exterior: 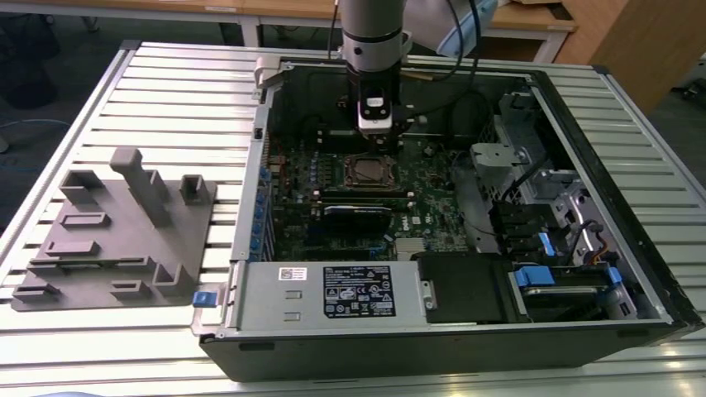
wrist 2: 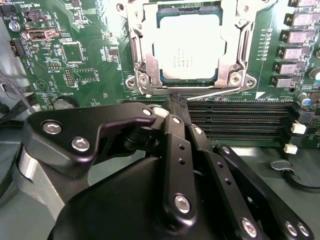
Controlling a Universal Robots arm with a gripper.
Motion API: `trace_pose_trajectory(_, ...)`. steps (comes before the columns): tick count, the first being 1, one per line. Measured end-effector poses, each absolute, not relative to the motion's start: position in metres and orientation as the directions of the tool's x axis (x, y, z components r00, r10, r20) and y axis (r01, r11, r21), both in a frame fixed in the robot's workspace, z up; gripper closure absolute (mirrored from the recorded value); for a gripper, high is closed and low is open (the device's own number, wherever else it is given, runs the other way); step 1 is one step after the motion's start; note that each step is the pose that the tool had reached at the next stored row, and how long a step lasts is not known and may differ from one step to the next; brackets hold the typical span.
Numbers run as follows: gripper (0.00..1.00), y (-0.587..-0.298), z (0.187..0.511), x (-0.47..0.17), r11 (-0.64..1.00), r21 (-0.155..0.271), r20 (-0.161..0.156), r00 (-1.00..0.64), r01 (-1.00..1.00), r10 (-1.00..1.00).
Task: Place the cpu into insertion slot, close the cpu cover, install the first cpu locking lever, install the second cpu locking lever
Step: 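Install the first cpu locking lever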
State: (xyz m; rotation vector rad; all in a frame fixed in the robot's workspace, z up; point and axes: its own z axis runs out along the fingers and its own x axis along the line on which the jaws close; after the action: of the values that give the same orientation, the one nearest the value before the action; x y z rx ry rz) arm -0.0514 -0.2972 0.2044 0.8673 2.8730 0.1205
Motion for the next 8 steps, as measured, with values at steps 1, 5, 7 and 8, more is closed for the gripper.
trace_pose_trajectory(1,0.89,-0.2971,0.2043,-0.0513,0.830,0.116,-0.109,-0.824,0.545,0.556)
trace_pose_trajectory(5,0.89,-0.2959,0.2041,-0.0512,0.829,0.116,-0.109,-0.822,0.548,0.559)
trace_pose_trajectory(7,0.89,-0.2953,0.2040,-0.0512,0.828,0.116,-0.109,-0.822,0.548,0.559)
trace_pose_trajectory(8,0.89,-0.2952,0.2039,-0.0512,0.828,0.116,-0.109,-0.822,0.549,0.560)
